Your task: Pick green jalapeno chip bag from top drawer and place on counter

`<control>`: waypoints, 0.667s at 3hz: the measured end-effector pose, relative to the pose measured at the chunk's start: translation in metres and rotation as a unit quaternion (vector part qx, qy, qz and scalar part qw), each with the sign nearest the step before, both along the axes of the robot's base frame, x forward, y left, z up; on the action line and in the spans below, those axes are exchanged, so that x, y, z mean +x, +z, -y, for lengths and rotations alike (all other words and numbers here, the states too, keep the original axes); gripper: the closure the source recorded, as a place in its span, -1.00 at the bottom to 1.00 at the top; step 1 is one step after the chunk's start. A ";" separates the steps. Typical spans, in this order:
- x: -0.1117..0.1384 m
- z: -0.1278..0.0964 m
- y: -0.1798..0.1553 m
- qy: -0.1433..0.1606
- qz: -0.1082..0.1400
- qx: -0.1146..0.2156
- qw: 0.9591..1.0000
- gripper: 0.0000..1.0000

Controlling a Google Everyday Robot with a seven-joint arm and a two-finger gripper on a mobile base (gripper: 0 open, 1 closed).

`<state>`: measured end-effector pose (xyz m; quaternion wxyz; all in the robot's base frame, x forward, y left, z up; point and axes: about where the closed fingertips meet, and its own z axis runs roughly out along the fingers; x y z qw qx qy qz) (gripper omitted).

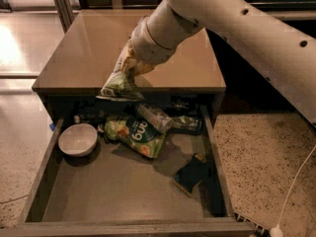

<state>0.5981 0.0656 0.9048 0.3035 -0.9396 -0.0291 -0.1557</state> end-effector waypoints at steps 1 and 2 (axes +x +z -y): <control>0.034 -0.015 -0.003 -0.004 -0.025 -0.005 1.000 1.00; 0.033 -0.016 -0.003 -0.003 -0.024 -0.003 1.000 1.00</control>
Offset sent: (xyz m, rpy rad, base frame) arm 0.0310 0.0098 -0.0060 -0.0162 0.0490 -0.0125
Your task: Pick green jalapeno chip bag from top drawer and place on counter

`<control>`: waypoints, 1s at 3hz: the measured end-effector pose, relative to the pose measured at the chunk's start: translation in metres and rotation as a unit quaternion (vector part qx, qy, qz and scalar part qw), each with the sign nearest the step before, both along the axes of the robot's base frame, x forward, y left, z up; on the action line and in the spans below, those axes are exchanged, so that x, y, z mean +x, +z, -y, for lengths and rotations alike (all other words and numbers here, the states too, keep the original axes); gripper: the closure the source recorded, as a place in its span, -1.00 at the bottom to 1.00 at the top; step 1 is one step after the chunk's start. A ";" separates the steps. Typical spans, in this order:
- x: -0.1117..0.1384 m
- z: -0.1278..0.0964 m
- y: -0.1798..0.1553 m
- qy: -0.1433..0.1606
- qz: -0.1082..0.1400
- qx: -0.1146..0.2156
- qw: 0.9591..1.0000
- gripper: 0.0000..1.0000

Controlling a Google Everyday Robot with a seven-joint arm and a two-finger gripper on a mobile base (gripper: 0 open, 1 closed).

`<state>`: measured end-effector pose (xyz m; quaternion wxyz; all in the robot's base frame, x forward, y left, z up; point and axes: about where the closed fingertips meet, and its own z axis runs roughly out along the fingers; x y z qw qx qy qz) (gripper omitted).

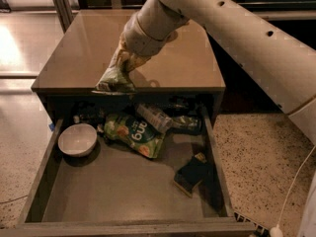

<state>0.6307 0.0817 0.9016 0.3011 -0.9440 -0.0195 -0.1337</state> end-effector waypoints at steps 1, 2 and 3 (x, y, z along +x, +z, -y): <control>0.025 0.003 -0.004 -0.013 0.001 0.004 1.000 1.00; 0.062 -0.001 -0.020 -0.018 -0.017 0.003 1.000 1.00; 0.113 -0.017 -0.018 -0.022 -0.028 0.011 0.999 1.00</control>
Offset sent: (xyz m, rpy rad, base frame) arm 0.1296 0.0040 -0.0131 0.0374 0.0597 -0.0646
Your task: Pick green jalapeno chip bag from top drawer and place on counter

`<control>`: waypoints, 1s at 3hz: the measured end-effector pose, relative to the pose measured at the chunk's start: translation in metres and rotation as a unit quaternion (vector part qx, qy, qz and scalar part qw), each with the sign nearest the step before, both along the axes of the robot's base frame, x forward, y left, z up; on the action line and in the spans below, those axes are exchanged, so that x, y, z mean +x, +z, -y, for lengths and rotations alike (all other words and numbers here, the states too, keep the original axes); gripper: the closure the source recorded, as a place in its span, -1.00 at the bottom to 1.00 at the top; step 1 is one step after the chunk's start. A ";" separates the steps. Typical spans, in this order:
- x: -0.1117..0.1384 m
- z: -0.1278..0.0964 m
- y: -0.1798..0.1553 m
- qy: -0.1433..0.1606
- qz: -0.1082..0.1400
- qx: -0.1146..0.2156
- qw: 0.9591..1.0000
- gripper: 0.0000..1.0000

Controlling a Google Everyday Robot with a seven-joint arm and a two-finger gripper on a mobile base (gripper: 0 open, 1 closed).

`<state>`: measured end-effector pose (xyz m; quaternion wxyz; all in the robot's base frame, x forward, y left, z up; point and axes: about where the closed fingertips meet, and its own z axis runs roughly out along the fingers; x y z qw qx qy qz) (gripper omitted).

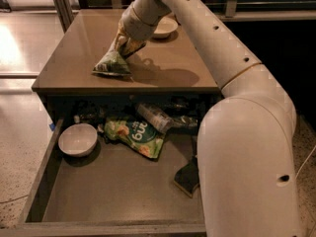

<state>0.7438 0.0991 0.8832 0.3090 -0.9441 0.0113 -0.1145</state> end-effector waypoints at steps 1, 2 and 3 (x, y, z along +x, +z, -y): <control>0.000 0.000 0.000 0.000 0.000 0.000 1.000 1.00; 0.000 0.000 0.000 0.000 0.000 0.000 1.000 0.57; 0.000 0.000 0.000 0.000 0.000 0.000 1.000 0.11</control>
Offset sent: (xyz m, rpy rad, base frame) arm 0.0000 0.0000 0.0000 0.0000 0.0000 0.0000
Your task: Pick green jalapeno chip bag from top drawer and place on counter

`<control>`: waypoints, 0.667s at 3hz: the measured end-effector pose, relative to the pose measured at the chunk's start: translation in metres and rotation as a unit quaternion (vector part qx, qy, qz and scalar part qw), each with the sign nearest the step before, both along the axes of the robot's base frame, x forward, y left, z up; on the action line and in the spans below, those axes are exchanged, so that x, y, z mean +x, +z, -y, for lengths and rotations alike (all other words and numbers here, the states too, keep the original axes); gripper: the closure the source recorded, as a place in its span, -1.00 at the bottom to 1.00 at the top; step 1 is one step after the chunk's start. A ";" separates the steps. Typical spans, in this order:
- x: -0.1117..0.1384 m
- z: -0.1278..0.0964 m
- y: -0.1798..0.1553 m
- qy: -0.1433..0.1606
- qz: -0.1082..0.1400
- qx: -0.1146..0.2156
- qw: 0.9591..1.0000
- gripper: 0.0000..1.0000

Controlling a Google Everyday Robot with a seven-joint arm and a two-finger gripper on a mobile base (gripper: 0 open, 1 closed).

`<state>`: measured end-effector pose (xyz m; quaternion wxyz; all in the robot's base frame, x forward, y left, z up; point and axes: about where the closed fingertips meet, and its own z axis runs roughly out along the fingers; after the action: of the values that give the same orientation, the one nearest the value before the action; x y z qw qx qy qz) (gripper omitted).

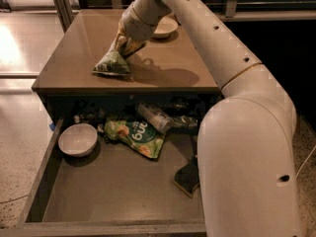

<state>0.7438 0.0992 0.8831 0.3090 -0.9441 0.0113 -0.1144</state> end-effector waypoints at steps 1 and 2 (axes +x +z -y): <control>0.000 0.000 0.000 0.000 0.000 0.000 1.000 -0.36; 0.000 0.000 0.000 0.000 0.000 0.000 1.000 -1.00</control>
Offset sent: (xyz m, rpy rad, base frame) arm 0.0000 0.0000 0.0000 0.0000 0.0000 0.0000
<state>0.7438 0.0993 0.8830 0.3090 -0.9441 0.0113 -0.1144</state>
